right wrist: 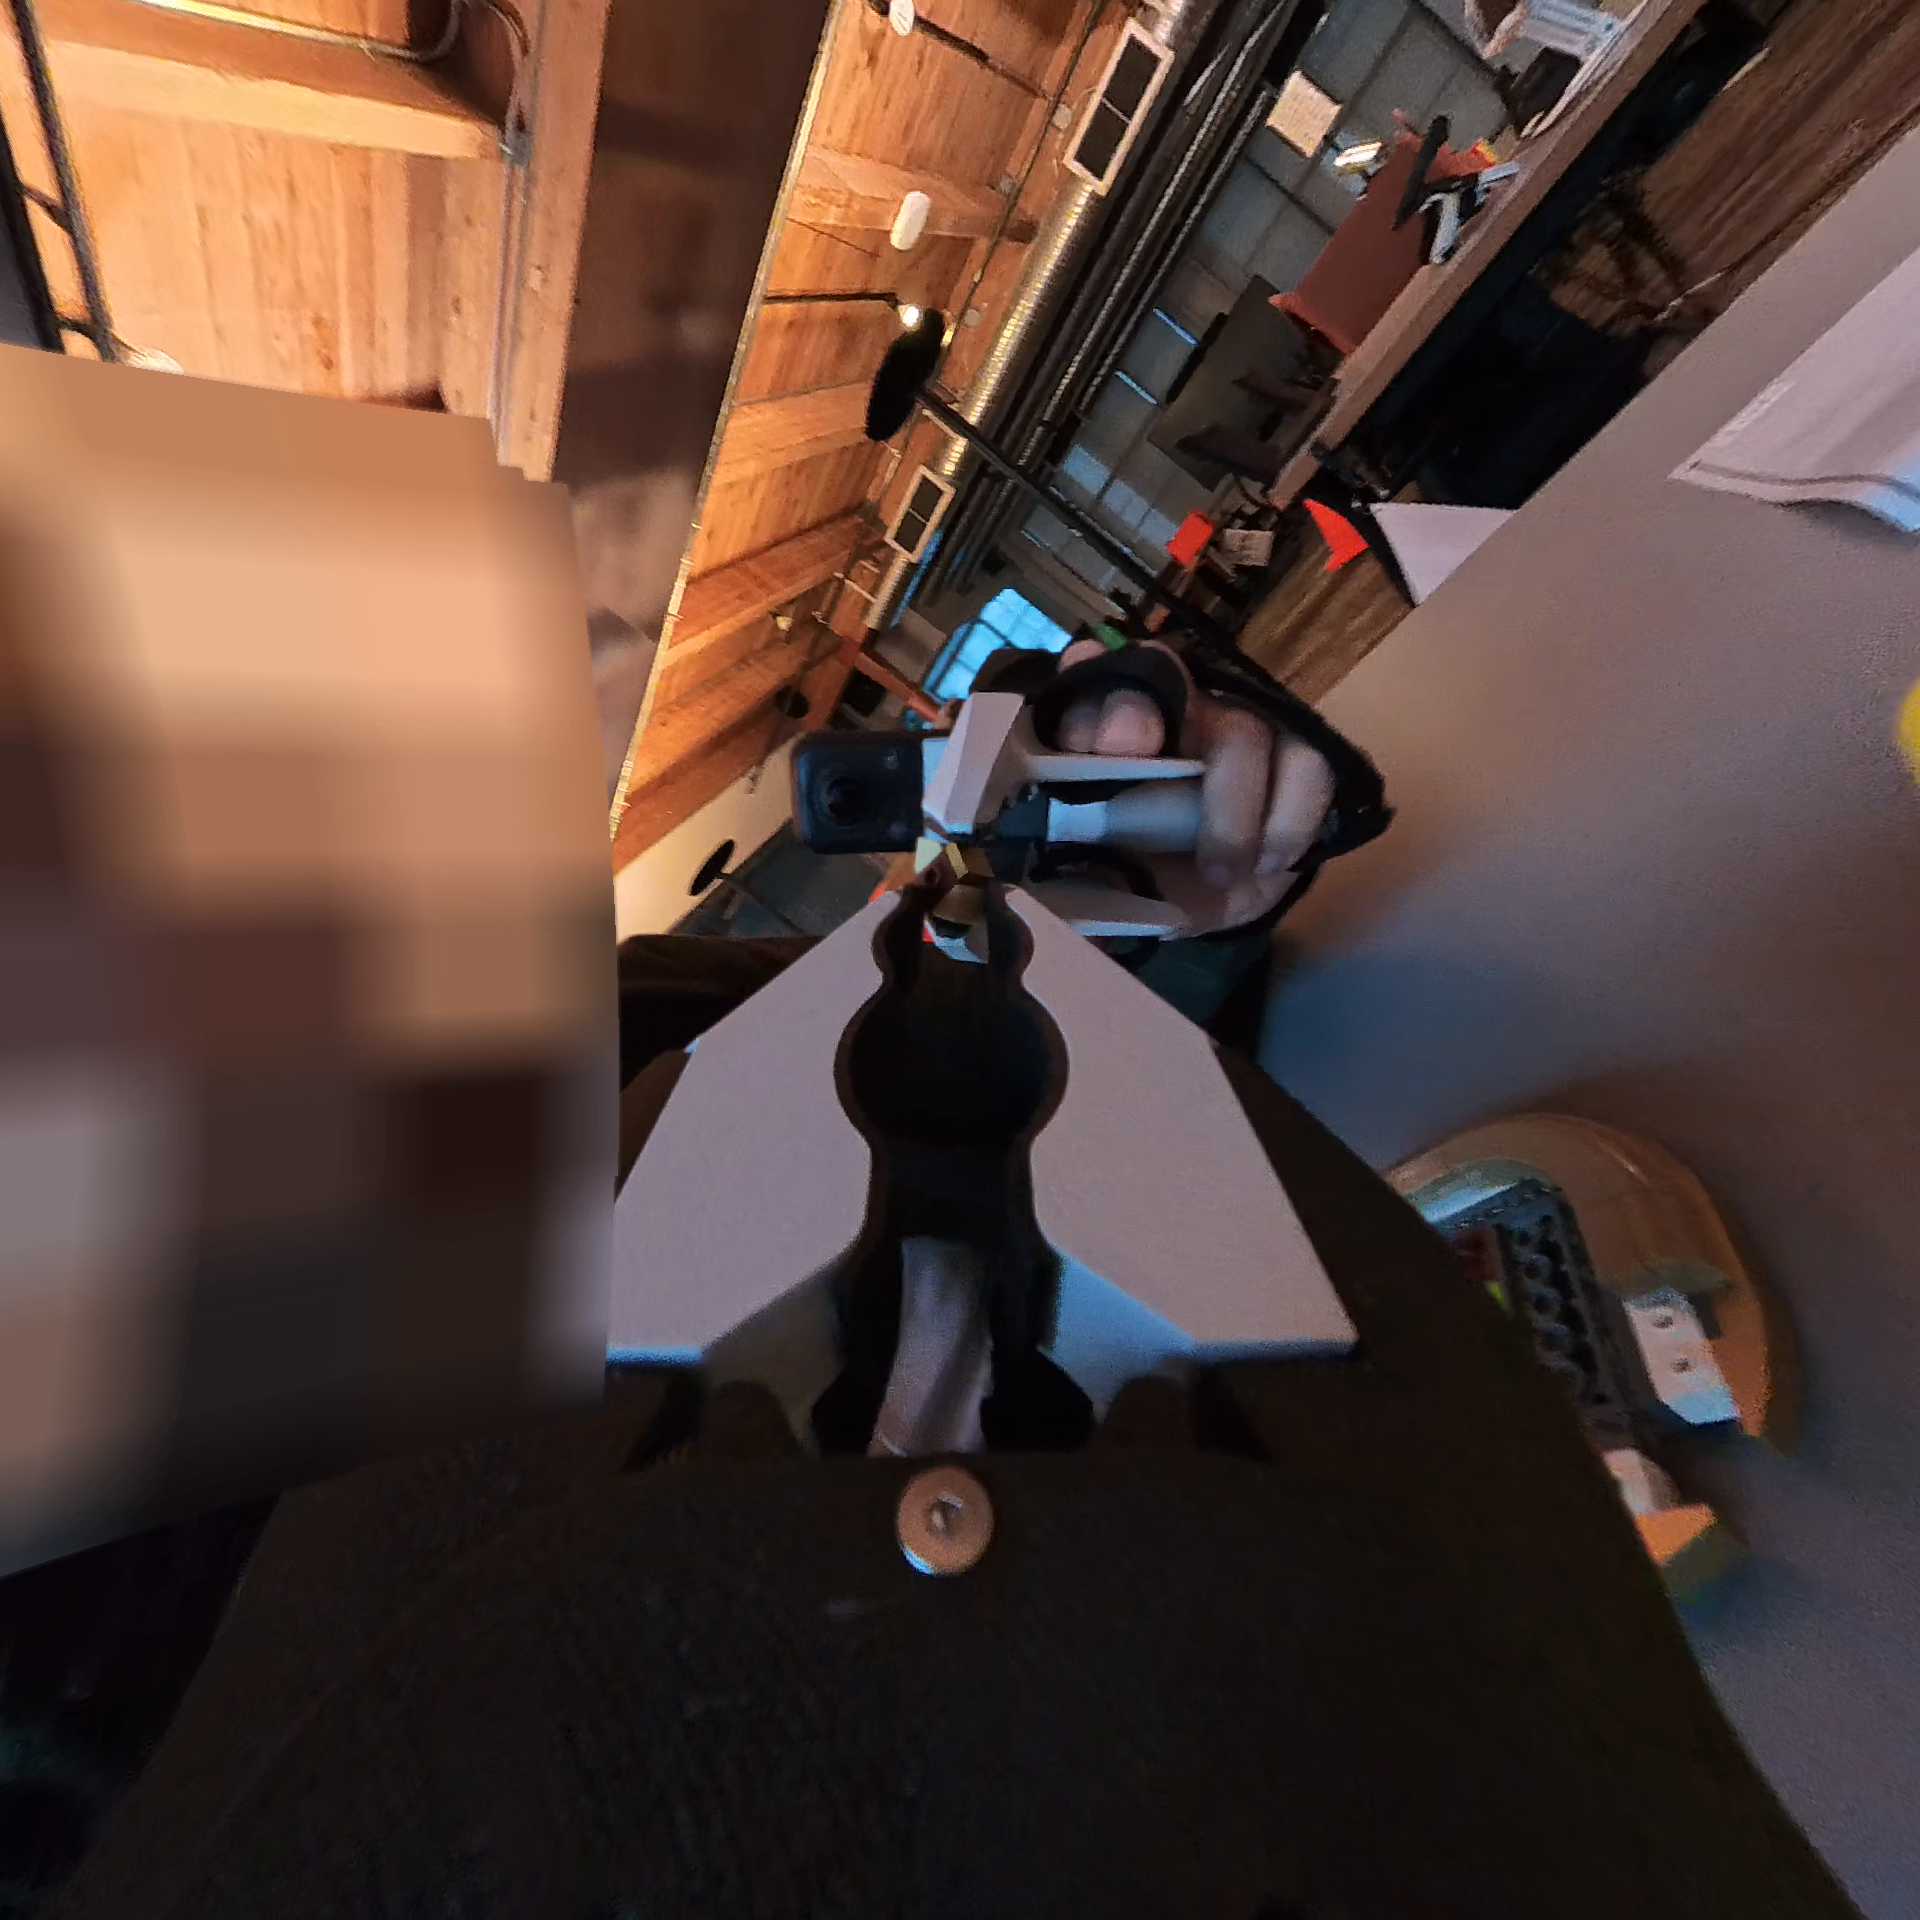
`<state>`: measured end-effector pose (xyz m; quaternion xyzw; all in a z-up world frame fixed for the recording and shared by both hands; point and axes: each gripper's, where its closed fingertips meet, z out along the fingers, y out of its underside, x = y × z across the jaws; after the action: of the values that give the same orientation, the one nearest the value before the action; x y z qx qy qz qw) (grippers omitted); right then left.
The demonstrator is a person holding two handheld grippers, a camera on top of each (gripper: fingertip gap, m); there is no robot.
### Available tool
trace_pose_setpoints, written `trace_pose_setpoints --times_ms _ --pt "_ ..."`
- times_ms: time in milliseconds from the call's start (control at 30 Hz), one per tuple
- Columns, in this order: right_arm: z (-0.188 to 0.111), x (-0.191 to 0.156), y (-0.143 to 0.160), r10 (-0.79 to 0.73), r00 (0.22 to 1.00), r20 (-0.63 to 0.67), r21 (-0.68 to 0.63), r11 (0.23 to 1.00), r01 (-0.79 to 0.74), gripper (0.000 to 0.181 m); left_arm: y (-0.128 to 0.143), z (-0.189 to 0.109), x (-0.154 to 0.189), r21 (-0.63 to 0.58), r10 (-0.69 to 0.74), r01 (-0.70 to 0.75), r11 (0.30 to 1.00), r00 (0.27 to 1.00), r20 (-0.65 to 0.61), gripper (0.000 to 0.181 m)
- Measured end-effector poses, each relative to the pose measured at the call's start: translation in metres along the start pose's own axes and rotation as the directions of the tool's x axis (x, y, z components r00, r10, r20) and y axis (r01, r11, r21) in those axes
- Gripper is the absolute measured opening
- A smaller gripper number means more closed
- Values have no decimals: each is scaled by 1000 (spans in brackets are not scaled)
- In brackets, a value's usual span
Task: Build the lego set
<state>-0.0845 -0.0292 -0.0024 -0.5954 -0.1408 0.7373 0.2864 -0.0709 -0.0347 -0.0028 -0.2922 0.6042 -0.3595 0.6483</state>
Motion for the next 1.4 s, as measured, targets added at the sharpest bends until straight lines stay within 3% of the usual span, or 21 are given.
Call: trace_pose_setpoints --times_ms 33,167,300,367,433,567,733,867,967,1067,1233,1400 --pt "-1 2 -2 -30 999 -27 3 1000 30 9 0 0 -2 4 -47 47 999 999 -2 14" --pt "-15 5 -22 -271 943 -193 57 956 286 9 7 -1 -13 -2 -376 377 926 924 -62 32" --pt "-27 8 -35 -484 789 -378 11 850 526 9 14 0 -26 -10 -710 716 698 690 -140 29" --pt "-25 9 -34 -537 739 -408 -21 814 580 9 14 0 -31 2 -795 808 590 581 -178 26" --pt "-22 12 -32 -579 691 -432 -64 784 617 9 14 1 -35 14 -834 851 524 517 -191 27" --pt "-18 13 -31 -698 529 -483 -160 665 730 9 17 8 -28 -17 -859 872 489 478 -185 31" --pt "-16 14 -31 -771 374 -516 -244 550 798 9 16 11 -22 -26 -861 876 482 469 -198 10" --pt "-15 13 -28 -771 418 -481 -231 571 787 9 15 7 -24 -36 -842 855 518 502 -196 6" --pt "-20 18 -23 -764 457 -455 -250 602 758 10 16 4 -23 -69 -861 875 478 452 -234 6" --pt "-22 17 -24 -715 546 -435 -188 666 722 13 28 4 -11 -181 -881 873 453 406 -242 5" --pt "-24 36 -7 -577 727 -372 -208 815 541 13 44 3 -1 -302 -923 878 372 317 -217 6" --pt "-28 46 -3 -432 828 -358 -176 902 394 12 49 2 5 -356 -940 874 329 269 -209 6"
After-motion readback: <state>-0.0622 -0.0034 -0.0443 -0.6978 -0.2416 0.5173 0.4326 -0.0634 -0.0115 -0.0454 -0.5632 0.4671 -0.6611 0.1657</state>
